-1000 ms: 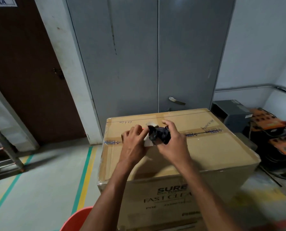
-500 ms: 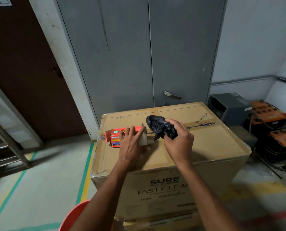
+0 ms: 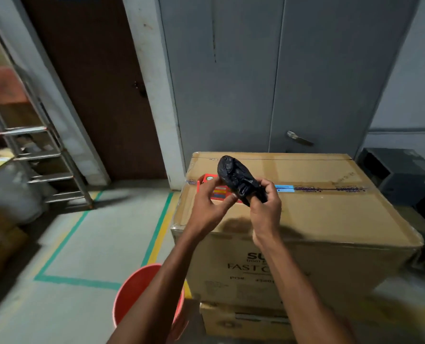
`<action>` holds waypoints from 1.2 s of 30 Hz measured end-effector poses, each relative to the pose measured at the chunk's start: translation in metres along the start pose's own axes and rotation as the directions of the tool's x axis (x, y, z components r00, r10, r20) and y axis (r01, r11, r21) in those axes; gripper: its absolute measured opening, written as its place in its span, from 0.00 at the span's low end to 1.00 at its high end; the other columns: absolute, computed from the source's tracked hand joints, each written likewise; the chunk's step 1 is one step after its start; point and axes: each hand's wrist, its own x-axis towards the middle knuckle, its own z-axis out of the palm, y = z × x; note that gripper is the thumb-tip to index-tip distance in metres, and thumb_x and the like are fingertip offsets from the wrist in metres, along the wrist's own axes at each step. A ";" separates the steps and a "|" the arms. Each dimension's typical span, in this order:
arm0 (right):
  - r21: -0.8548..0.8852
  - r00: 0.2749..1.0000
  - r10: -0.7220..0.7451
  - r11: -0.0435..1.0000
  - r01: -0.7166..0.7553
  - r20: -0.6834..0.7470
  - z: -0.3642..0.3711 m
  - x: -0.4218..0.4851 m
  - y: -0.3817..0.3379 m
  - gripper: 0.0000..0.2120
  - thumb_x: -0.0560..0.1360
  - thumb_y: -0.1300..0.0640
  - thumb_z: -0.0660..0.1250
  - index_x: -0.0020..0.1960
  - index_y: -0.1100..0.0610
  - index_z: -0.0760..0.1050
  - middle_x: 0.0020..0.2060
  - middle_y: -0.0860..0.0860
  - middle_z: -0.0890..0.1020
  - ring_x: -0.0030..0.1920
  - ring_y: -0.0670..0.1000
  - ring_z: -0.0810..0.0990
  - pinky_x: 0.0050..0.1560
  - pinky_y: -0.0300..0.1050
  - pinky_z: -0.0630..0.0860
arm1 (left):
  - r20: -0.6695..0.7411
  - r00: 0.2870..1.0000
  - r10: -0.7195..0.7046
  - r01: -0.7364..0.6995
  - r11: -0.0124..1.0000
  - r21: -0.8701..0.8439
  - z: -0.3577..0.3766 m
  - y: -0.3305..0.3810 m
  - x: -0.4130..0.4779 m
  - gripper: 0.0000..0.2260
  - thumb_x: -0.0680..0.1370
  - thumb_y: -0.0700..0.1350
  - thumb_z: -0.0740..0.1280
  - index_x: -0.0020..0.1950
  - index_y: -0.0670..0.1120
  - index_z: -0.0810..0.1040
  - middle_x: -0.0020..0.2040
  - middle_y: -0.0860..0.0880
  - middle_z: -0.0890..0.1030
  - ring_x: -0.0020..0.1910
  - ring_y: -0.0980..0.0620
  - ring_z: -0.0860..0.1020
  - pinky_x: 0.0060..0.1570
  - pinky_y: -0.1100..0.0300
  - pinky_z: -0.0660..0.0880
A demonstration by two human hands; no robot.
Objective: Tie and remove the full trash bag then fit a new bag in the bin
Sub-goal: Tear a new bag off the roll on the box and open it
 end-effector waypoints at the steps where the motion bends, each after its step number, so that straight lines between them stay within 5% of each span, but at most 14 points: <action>1: -0.002 1.000 0.003 1.000 -0.003 0.025 0.009 -0.007 0.004 0.16 0.70 0.66 0.70 0.50 0.45 0.79 0.49 0.48 0.85 0.48 0.47 0.82 0.51 0.47 0.81 | -0.023 0.999 -0.040 0.038 0.993 -0.108 -0.011 0.003 -0.007 0.16 0.77 0.51 0.73 0.64 0.52 0.80 0.57 0.58 0.83 0.55 0.58 0.81 0.56 0.54 0.80; 3: -0.032 0.997 0.001 0.999 0.002 0.075 0.026 -0.024 0.011 0.17 0.70 0.67 0.71 0.49 0.45 0.79 0.46 0.44 0.86 0.47 0.46 0.83 0.51 0.48 0.81 | -0.104 0.983 -0.151 0.118 0.955 -0.273 -0.032 0.006 -0.023 0.16 0.77 0.52 0.71 0.62 0.49 0.82 0.55 0.56 0.85 0.53 0.59 0.80 0.54 0.56 0.76; 6: -0.108 0.985 -0.030 0.993 0.049 0.167 0.049 -0.052 0.020 0.18 0.69 0.66 0.72 0.49 0.43 0.79 0.45 0.40 0.86 0.46 0.42 0.84 0.48 0.46 0.82 | -0.174 0.946 -0.274 0.192 0.905 -0.381 -0.060 0.004 -0.044 0.14 0.78 0.53 0.70 0.59 0.47 0.83 0.54 0.48 0.86 0.53 0.52 0.82 0.56 0.44 0.79; 10: -0.141 0.944 -0.057 0.984 0.107 0.324 0.082 -0.087 0.022 0.20 0.69 0.65 0.73 0.48 0.40 0.78 0.45 0.35 0.84 0.45 0.37 0.84 0.39 0.32 0.80 | -0.273 0.900 -0.340 0.169 0.849 -0.501 -0.099 -0.009 -0.061 0.10 0.80 0.42 0.71 0.60 0.40 0.83 0.54 0.40 0.86 0.50 0.49 0.83 0.50 0.54 0.80; 13: -0.118 0.909 -0.036 0.989 0.093 0.414 0.110 -0.105 0.023 0.10 0.72 0.51 0.73 0.51 0.42 0.77 0.46 0.39 0.85 0.46 0.40 0.84 0.38 0.36 0.81 | -0.279 0.889 -0.363 0.170 0.828 -0.535 -0.136 -0.027 -0.067 0.09 0.79 0.39 0.71 0.58 0.39 0.83 0.51 0.40 0.86 0.49 0.48 0.82 0.52 0.50 0.79; 18: -0.195 0.888 0.128 0.980 -0.045 0.441 0.168 -0.136 0.032 0.25 0.70 0.28 0.68 0.62 0.38 0.75 0.51 0.45 0.86 0.50 0.40 0.85 0.45 0.38 0.81 | -0.205 0.913 -0.352 0.202 0.828 -0.523 -0.209 -0.054 -0.084 0.09 0.78 0.36 0.70 0.57 0.42 0.84 0.51 0.42 0.86 0.49 0.50 0.82 0.52 0.54 0.79; 23: -0.205 0.876 0.238 0.965 -0.165 0.419 0.214 -0.169 0.055 0.17 0.77 0.48 0.73 0.65 0.44 0.78 0.50 0.52 0.85 0.50 0.47 0.84 0.48 0.41 0.82 | -0.034 0.921 -0.387 0.310 0.784 -0.538 -0.274 -0.086 -0.094 0.14 0.74 0.40 0.68 0.57 0.38 0.82 0.47 0.41 0.84 0.47 0.46 0.81 0.50 0.51 0.78; 25: -0.172 0.828 0.329 0.944 -0.281 0.454 0.223 -0.180 0.053 0.14 0.77 0.43 0.71 0.60 0.46 0.82 0.50 0.49 0.87 0.50 0.47 0.84 0.45 0.40 0.82 | -0.009 0.914 -0.405 0.342 0.784 -0.519 -0.287 -0.096 -0.097 0.12 0.75 0.37 0.68 0.57 0.37 0.82 0.46 0.42 0.83 0.46 0.47 0.79 0.49 0.53 0.76; 28: -0.123 0.763 0.428 0.897 -0.425 0.484 0.231 -0.187 0.055 0.19 0.78 0.38 0.66 0.60 0.49 0.83 0.54 0.53 0.87 0.55 0.53 0.84 0.55 0.53 0.83 | 0.009 0.910 -0.415 0.364 0.786 -0.499 -0.298 -0.110 -0.096 0.11 0.78 0.31 0.65 0.57 0.38 0.81 0.47 0.42 0.83 0.46 0.46 0.79 0.49 0.51 0.76; 31: -0.169 0.802 0.401 0.916 -0.364 0.443 0.242 -0.191 0.057 0.12 0.78 0.51 0.72 0.60 0.53 0.81 0.56 0.59 0.85 0.60 0.63 0.82 0.62 0.64 0.77 | 0.008 0.928 -0.371 0.338 0.836 -0.432 -0.305 -0.115 -0.093 0.12 0.77 0.30 0.64 0.54 0.42 0.82 0.45 0.45 0.84 0.43 0.49 0.80 0.43 0.54 0.78; 36: -0.189 0.932 0.241 0.963 -0.194 0.271 0.245 -0.180 0.055 0.16 0.71 0.58 0.79 0.57 0.54 0.82 0.39 0.42 0.85 0.37 0.40 0.80 0.38 0.33 0.74 | -0.003 0.937 -0.350 0.334 0.897 -0.288 -0.325 -0.125 -0.087 0.08 0.78 0.34 0.63 0.49 0.45 0.79 0.35 0.48 0.80 0.30 0.48 0.84 0.26 0.60 0.76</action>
